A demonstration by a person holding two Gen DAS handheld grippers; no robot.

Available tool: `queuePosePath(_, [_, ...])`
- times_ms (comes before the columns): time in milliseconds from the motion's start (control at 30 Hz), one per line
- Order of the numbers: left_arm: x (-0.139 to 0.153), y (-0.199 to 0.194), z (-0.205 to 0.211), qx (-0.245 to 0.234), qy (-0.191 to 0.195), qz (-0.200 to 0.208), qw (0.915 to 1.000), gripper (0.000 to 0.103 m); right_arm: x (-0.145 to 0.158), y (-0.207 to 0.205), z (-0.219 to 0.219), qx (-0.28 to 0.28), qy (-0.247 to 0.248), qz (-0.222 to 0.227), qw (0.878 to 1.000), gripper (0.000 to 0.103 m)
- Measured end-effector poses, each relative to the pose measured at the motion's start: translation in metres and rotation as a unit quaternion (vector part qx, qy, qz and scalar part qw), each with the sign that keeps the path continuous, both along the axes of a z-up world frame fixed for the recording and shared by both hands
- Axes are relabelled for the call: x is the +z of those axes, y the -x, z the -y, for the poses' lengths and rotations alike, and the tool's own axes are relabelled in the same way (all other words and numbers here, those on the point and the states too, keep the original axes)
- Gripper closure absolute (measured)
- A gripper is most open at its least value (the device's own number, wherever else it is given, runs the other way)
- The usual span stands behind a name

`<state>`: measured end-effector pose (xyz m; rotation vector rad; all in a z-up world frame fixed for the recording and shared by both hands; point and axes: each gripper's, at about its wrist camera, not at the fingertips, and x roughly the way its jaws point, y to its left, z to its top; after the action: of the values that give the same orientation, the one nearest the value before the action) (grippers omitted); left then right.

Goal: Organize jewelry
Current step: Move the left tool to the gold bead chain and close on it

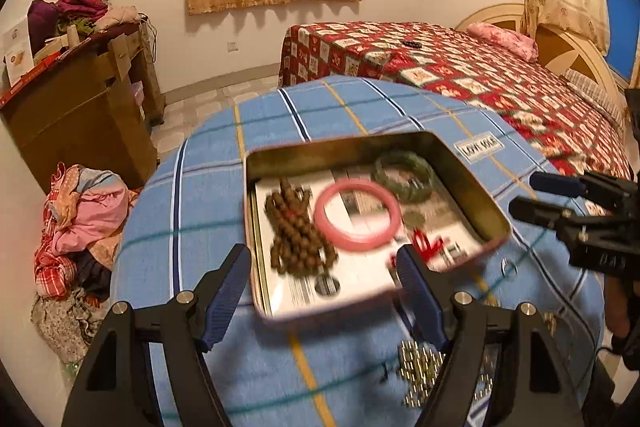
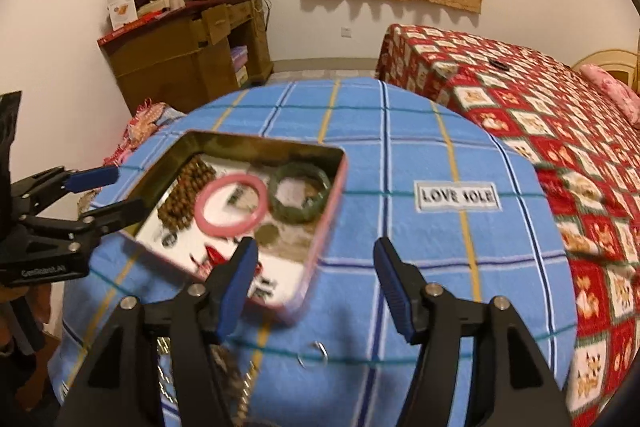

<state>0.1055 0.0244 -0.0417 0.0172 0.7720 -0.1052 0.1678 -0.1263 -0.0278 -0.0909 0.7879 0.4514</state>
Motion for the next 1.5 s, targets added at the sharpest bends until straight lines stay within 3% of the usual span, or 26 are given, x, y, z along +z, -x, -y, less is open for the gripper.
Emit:
queuePosePath(467, [-0.025,0.052,0.021,-0.014,-0.014,-0.030,0.9993,0.028,-0.021,0.049,0.031,-0.024,-0.002,-0.025,0.999,0.040])
queuePosePath(1033, [-0.044,0.058,0.046,-0.028,-0.030,-0.047,0.9981,0.028,-0.033,0.093,0.046,-0.020,-0.004,-0.033,0.999,0.040])
queuePosePath(1100, [-0.046,0.059,0.048,-0.028,-0.038,-0.046,0.9978,0.028,-0.038,0.093,0.043,-0.018,0.002,-0.038,0.999,0.045])
queuePosePath(1167, [-0.047,0.059,0.049,-0.033,-0.035,-0.046,0.9978,0.029,-0.042,0.094,0.041,-0.014,0.003,-0.047,0.999,0.057])
queuePosePath(1300, [-0.049,0.057,0.050,-0.040,-0.025,-0.049,0.9977,0.049,-0.043,0.093,0.046,-0.018,-0.005,-0.051,0.999,0.058])
queuePosePath(1333, [-0.048,0.057,0.051,-0.043,-0.024,-0.047,0.9977,0.061,-0.042,0.094,0.047,-0.019,-0.009,-0.050,0.999,0.058])
queuePosePath(1367, [-0.048,0.057,0.053,-0.048,-0.025,-0.047,0.9974,0.079,-0.041,0.094,0.047,-0.020,-0.012,-0.048,0.999,0.058])
queuePosePath(1500, [-0.047,0.060,0.056,-0.061,-0.027,-0.046,0.9967,0.088,-0.038,0.098,0.043,-0.004,-0.021,-0.048,0.999,0.055])
